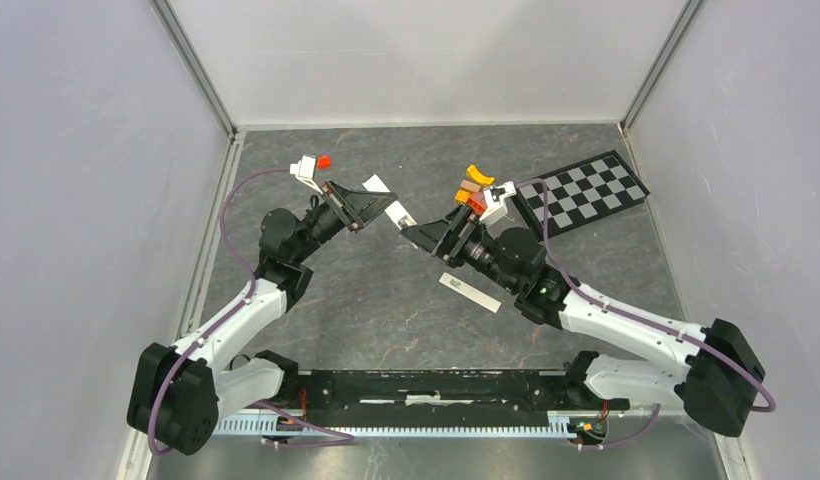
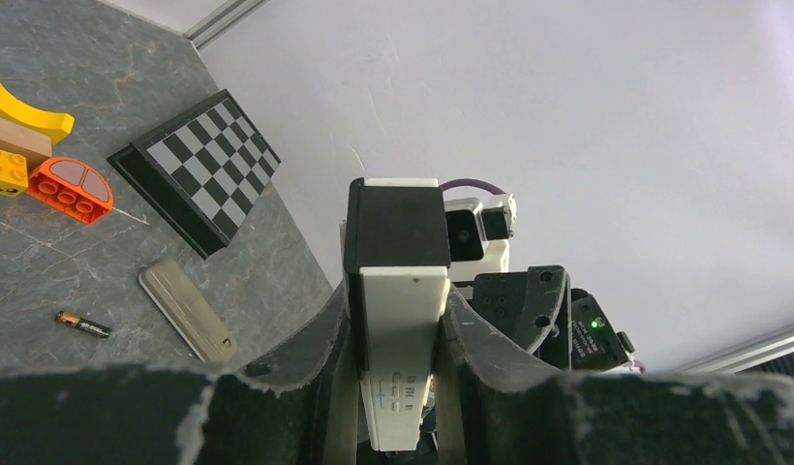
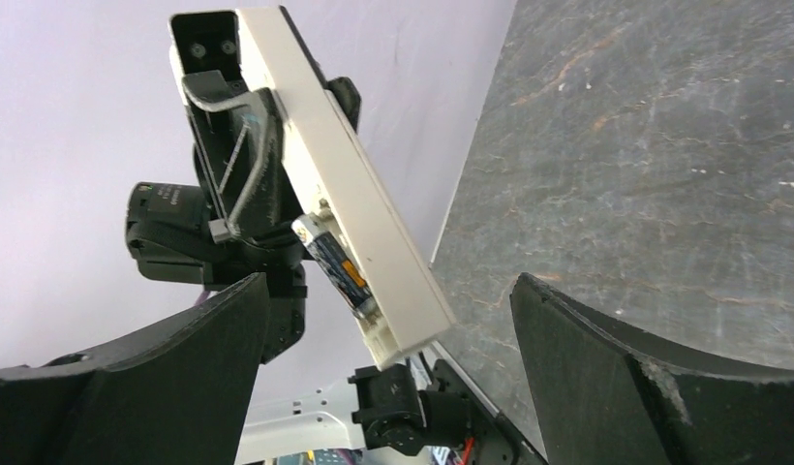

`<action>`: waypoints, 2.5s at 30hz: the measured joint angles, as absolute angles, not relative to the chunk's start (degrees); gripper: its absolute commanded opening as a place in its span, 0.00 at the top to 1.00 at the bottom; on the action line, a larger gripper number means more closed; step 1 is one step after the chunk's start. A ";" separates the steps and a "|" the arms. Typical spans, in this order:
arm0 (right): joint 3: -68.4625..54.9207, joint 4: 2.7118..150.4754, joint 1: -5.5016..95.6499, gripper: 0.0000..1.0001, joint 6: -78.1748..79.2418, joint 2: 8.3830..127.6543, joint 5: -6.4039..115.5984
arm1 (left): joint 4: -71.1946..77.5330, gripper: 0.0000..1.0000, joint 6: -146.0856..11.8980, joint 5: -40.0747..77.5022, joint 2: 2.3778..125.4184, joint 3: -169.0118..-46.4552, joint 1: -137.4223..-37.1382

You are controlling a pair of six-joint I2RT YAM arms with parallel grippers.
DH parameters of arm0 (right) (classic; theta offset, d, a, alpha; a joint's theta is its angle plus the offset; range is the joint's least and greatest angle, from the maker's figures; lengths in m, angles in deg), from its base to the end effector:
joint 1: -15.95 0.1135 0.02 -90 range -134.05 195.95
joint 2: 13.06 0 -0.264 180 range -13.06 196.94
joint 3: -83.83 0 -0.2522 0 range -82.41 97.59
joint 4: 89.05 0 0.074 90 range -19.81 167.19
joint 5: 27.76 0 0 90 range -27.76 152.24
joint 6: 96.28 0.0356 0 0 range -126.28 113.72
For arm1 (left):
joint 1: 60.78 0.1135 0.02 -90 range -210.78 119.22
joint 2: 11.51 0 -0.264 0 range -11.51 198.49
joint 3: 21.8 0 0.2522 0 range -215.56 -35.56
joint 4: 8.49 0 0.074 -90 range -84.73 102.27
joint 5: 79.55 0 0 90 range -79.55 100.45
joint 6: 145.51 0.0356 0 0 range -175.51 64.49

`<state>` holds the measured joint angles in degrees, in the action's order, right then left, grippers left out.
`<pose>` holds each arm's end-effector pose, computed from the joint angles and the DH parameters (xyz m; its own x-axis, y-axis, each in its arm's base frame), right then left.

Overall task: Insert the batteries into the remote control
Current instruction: Load the battery into the remote control.

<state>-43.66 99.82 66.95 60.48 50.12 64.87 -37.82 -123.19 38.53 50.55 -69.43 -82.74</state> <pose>0.1638 0.1997 0.2990 -0.6946 0.6008 -0.3957 -0.2768 0.2846 0.9178 0.2186 -0.1062 0.3110 -0.6049 -0.6361 -0.4790 0.5061 0.1572 -0.8480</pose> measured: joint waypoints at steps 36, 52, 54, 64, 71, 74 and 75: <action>-41.41 114.47 64.57 0.52 72.52 59.56 55.98 | -42.36 0.98 -121.90 41.78 49.53 -68.93 -82.71; -42.99 119.21 64.42 0.47 71.85 59.82 54.69 | -33.38 0.98 -125.34 40.63 47.56 -71.20 -82.71; -43.27 119.80 64.24 0.24 70.32 59.80 54.66 | -32.22 0.98 -126.23 40.69 47.58 -71.44 -82.71; -47.36 121.00 63.17 0.39 65.66 57.28 54.80 | -29.64 0.98 -127.24 41.13 48.13 -71.53 -82.74; -47.84 122.49 62.93 0.64 64.76 57.26 54.71 | -29.05 0.98 -127.33 41.19 48.54 -71.53 -82.74; -48.08 123.27 62.86 0.50 64.76 57.28 54.58 | -28.94 0.98 -128.13 41.30 48.61 -71.53 -82.71; -48.21 123.43 62.71 0.42 64.66 57.28 54.58 | -28.86 0.98 -128.11 41.43 48.61 -71.53 -82.71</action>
<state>-48.21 123.43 62.71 64.66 57.28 54.58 -28.86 -128.11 41.43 48.61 -71.53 -82.71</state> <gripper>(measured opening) 0.412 0.334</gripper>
